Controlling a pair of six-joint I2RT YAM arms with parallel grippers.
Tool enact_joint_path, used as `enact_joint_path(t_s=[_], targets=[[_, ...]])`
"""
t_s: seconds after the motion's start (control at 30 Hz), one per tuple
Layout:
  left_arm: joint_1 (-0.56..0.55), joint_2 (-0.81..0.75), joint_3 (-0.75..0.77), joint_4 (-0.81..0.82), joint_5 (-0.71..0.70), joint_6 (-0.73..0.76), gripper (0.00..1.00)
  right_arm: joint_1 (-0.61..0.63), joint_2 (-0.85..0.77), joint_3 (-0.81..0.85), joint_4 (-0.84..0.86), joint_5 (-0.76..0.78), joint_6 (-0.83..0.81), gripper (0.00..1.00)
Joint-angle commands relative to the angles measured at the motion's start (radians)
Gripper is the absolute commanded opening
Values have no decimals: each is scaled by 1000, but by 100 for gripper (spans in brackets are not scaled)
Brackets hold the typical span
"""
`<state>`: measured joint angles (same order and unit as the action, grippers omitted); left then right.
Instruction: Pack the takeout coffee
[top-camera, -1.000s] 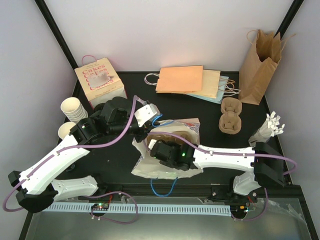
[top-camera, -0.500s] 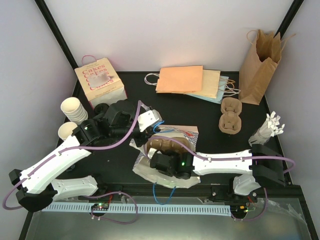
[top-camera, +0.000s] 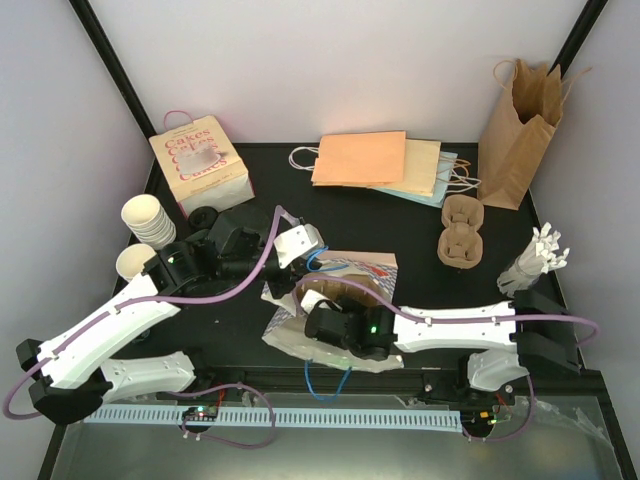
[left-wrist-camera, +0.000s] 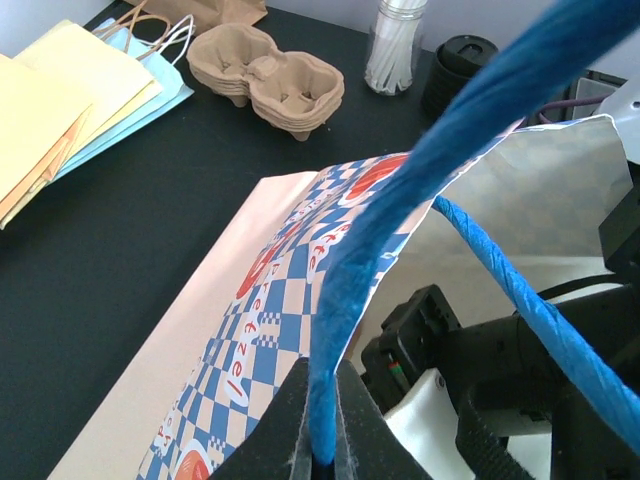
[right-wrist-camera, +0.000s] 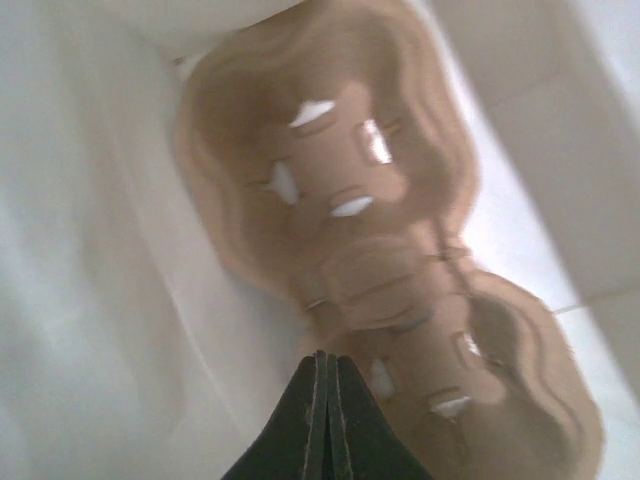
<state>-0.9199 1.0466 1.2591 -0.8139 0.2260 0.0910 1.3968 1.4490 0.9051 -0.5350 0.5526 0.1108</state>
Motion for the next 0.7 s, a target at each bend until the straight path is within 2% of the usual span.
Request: enact_joint_path(t_s=[0.0, 0.3, 0.67], targets=[[-13, -9, -13, -15, 24, -14, 2, 1, -57, -9, 42, 181, 119, 1], [-22, -16, 9, -4, 23, -18, 2, -76, 30, 25, 82, 70, 90, 1], [-33, 8, 87, -15, -29, 0, 2, -103, 173, 88, 102, 104, 69, 1]])
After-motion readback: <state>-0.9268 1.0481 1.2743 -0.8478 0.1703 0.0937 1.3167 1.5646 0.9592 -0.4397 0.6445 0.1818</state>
